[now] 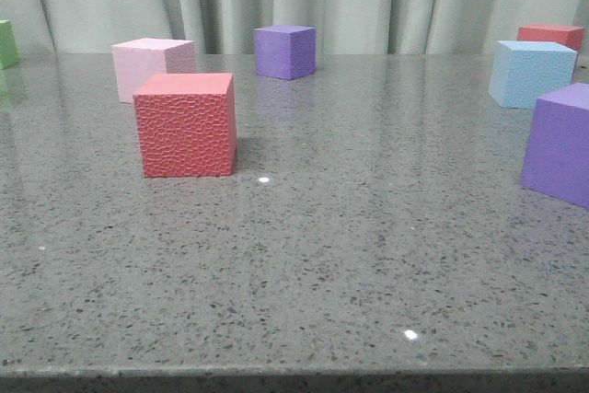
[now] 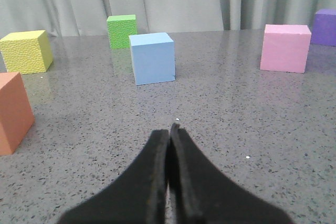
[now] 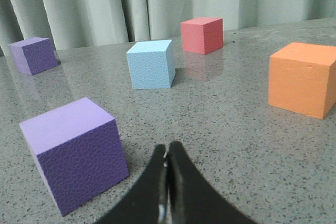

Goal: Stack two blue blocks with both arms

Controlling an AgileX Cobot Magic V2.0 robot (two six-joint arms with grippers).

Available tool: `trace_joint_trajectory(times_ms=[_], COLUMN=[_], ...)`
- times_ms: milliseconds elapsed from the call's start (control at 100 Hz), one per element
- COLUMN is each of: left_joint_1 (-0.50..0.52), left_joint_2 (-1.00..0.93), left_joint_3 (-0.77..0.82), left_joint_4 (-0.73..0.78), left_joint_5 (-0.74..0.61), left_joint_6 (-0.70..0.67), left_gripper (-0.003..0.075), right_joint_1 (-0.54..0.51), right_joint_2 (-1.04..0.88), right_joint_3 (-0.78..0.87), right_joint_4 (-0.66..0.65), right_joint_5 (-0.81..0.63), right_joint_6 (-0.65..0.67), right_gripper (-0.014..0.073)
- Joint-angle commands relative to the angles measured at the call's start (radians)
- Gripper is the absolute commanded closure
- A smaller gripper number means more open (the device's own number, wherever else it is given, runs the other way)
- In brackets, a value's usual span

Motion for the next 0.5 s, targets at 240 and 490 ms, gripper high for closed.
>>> trace_joint_trajectory(times_ms=[240,490], left_joint_1=[0.004,0.004], left_joint_2=[-0.033,-0.033], left_joint_3=[0.002,0.002], left_joint_4=[-0.006,0.000], left_joint_5=[-0.100,-0.119], left_joint_6=[-0.006,-0.006], left_gripper=[0.0739,0.0739], right_joint_1=[-0.005,-0.005], right_joint_2=[-0.022,-0.022], right_joint_3=[-0.017,-0.017], right_joint_4=[-0.006,-0.015], right_joint_5=[-0.082,-0.117], right_joint_6=[-0.005,-0.006], right_gripper=[0.0707,0.0707])
